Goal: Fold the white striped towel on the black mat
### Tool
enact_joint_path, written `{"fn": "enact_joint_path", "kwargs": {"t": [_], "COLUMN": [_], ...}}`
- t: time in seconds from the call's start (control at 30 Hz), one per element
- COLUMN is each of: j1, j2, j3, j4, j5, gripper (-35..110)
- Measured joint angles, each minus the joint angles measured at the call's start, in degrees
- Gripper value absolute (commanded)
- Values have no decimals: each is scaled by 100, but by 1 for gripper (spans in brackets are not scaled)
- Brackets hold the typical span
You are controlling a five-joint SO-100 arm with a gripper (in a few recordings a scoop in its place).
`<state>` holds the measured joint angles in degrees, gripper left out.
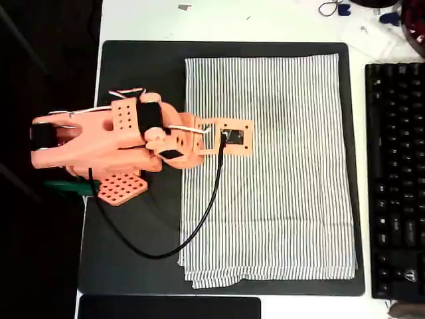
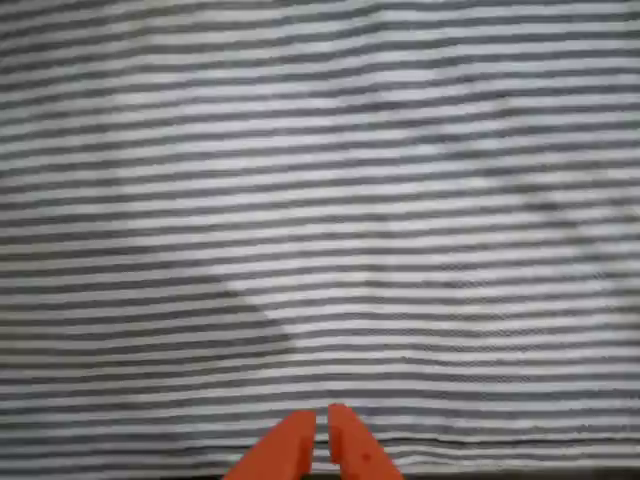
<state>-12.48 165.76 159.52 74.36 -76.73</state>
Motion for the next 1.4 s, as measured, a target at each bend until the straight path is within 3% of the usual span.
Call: {"fn": "enact_joint_path", "kwargs": {"t": [0.6,1.4], "j1": [-2057,-2637], "j2": [-4043,-9088], "j3": [-2962,-6908], "j4": [-1257,-1230], "j5": [1608,2074], "gripper": [4,27]}}
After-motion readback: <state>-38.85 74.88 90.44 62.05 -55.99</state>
